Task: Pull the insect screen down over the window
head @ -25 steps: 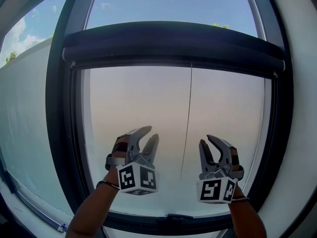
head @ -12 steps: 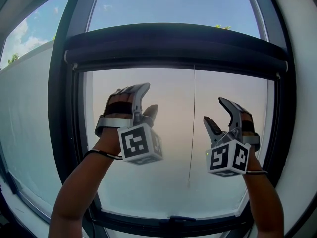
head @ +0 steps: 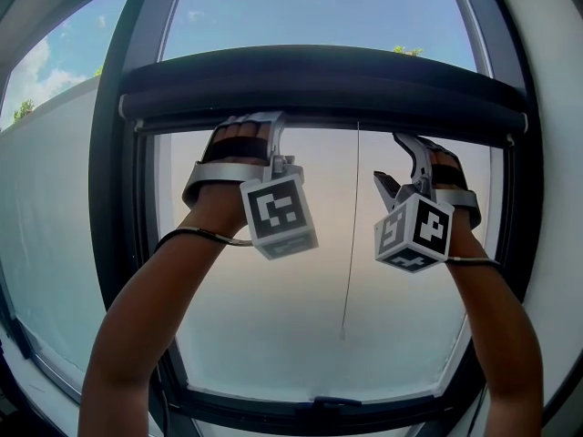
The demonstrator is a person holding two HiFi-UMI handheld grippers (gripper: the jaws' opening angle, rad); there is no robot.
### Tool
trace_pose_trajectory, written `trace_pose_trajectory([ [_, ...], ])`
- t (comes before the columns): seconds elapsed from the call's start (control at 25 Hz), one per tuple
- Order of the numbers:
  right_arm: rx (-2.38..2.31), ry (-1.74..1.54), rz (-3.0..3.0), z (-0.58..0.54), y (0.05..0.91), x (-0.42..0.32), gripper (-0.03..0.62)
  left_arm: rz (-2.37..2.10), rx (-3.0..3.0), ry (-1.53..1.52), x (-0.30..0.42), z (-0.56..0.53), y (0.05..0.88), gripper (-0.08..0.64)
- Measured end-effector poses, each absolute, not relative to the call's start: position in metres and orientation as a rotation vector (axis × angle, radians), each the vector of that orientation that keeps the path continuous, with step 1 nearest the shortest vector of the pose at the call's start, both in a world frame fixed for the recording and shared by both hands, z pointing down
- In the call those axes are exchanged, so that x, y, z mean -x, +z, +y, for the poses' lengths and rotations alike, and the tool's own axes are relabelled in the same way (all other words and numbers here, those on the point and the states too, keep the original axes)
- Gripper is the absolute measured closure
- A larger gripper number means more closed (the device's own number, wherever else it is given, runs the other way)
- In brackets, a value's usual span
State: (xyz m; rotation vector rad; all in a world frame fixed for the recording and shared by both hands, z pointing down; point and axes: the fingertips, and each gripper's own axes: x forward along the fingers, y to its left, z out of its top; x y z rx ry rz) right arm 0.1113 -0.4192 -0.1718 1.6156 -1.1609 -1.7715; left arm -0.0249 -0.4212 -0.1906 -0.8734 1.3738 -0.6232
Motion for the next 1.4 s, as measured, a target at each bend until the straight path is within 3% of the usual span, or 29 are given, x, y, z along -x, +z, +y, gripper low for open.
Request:
trace_pose_trajectory([
  [0.4, -1.613, -1.715, -1.030, -0.434, -0.204, -0.122, 0.293, 1.417, 0.864, -0.729, 0.040, -0.451, -0.203, 0.256],
  [1.4, -1.351, -1.443, -1.096, -0.439, -0.174, -0.128, 0.293, 1.305, 1.078, -0.810, 0.035, -0.445, -0.180, 0.256],
])
